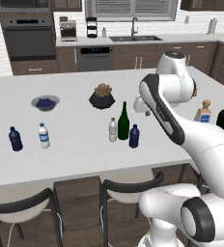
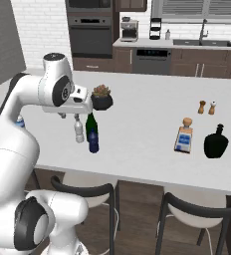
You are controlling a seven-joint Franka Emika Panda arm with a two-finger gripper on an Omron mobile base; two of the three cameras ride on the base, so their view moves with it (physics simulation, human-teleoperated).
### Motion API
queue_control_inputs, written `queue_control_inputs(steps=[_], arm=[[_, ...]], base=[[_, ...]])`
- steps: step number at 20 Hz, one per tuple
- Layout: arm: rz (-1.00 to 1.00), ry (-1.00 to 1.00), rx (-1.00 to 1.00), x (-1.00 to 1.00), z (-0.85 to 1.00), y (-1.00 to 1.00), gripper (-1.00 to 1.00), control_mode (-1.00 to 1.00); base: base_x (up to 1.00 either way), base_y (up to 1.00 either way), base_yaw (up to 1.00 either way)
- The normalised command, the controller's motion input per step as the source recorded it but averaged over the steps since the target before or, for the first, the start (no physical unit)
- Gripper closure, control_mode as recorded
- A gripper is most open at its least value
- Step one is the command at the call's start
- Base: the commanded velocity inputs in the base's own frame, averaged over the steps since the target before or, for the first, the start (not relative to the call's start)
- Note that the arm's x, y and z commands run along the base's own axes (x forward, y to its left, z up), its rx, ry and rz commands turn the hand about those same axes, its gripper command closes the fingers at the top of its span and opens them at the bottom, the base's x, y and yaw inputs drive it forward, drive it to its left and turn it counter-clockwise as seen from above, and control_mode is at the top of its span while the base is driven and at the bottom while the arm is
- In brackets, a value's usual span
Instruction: Move the plastic bottles in the middle to the plastics group, and the glass bottles in the middle to the glass group.
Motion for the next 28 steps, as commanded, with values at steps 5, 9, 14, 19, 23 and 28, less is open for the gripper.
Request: queue_control_inputs(steps=[5,9,14,19,23,28], arm=[[0.0,-0.06,0.0,-0.22,-0.01,-0.01,-1.0,-1.0],[0.0,-0.19,-0.03,-0.19,-0.22,0.04,-1.0,-1.0],[0.0,-0.06,-0.06,0.16,-0.51,0.25,-1.0,-1.0],[0.0,-0.02,0.0,0.43,-0.55,0.0,-1.0,-1.0],[0.0,0.0,0.0,0.32,-0.15,-0.09,-1.0,-1.0],[0.01,0.01,0.0,0.43,-0.18,-0.18,-1.0,-1.0]], base=[[0.0,0.0,0.0],[0.0,0.0,0.0],[0.0,0.0,0.0],[0.0,0.0,0.0],[0.0,0.0,0.0],[0.0,0.0,0.0]])
